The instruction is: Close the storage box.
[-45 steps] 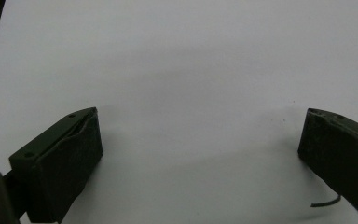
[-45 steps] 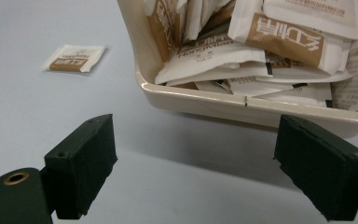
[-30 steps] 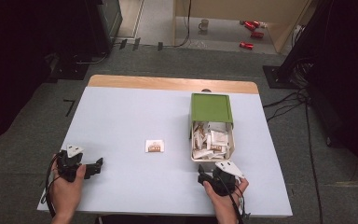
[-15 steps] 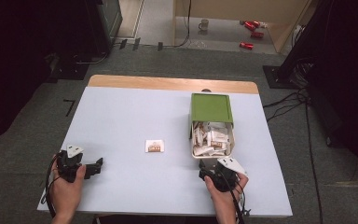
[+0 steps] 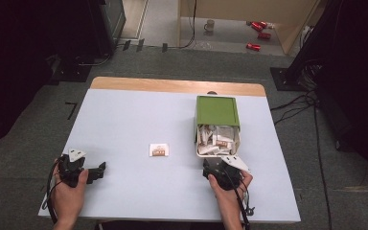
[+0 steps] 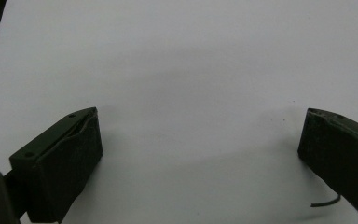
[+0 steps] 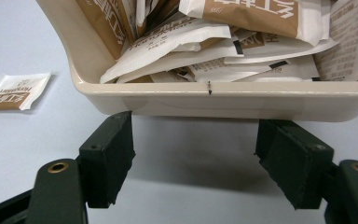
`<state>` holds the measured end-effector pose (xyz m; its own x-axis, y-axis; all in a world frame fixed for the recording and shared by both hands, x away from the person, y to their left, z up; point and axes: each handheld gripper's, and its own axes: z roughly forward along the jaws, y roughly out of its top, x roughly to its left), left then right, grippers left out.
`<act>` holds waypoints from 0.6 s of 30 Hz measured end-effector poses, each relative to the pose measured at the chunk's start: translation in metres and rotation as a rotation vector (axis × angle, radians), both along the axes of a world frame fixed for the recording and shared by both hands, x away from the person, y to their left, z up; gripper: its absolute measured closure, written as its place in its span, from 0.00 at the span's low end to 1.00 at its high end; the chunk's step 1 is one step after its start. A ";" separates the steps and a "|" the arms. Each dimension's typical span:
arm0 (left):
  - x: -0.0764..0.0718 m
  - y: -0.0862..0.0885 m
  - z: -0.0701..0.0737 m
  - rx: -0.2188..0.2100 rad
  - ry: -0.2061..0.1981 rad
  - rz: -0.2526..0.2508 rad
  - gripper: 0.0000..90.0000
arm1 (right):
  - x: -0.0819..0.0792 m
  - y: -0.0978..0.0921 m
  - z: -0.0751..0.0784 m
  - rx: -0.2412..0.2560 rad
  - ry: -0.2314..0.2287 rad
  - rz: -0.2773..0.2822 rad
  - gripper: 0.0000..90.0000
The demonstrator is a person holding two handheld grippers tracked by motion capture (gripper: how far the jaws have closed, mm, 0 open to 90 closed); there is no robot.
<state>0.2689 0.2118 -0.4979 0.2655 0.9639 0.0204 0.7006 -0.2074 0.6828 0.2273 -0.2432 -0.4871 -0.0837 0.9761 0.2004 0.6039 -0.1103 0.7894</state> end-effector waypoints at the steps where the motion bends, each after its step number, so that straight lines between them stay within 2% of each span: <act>1: 0.000 0.000 0.000 0.000 0.000 0.000 0.00 | 0.001 0.001 0.000 0.000 0.002 -0.003 0.31; 18: 0.000 0.000 0.000 0.000 0.000 0.000 0.00 | 0.027 0.004 -0.001 -0.015 -0.001 0.000 0.31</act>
<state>0.2689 0.2119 -0.4979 0.2658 0.9638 0.0201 0.7008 -0.2075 0.6826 0.2547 -0.2397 -0.4879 -0.0839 0.9791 0.1855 0.6028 -0.0984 0.7918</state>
